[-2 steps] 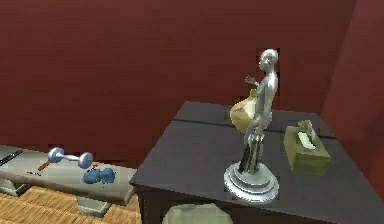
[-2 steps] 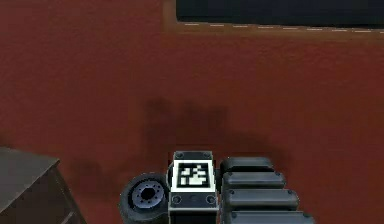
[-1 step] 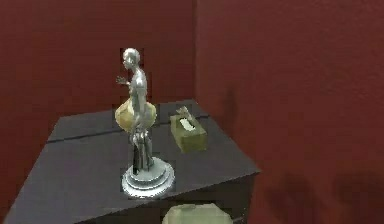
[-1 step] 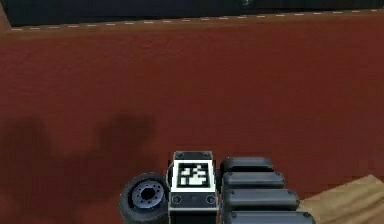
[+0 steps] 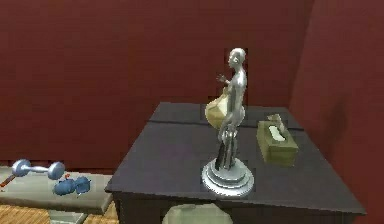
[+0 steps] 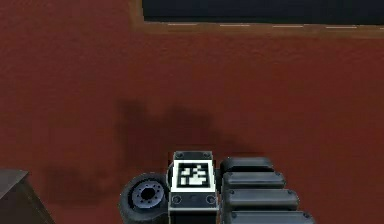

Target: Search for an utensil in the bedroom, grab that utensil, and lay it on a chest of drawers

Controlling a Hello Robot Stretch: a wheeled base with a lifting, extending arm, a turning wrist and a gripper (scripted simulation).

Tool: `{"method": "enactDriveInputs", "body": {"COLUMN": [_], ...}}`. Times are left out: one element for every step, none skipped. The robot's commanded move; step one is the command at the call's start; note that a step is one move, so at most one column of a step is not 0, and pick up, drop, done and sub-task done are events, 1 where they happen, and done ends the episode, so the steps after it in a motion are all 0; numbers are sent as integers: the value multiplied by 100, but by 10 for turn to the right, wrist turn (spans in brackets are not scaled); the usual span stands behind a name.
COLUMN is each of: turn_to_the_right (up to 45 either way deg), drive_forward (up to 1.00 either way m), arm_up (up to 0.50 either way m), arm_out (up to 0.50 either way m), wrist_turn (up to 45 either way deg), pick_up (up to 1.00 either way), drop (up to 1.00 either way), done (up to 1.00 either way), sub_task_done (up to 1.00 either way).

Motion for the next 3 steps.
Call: {"method": "enactDriveInputs", "body": {"turn_to_the_right": [210, -120, -120], "drive_forward": [0, 0, 0], "arm_up": [0, 0, 0], "arm_out": [0, 0, 0], "wrist_turn": [0, 0, 0], "pick_up": [0, 0, 0], "drop": [0, 0, 0], "done": [0, 0, 0], "sub_task_done": [0, 0, 0]}}
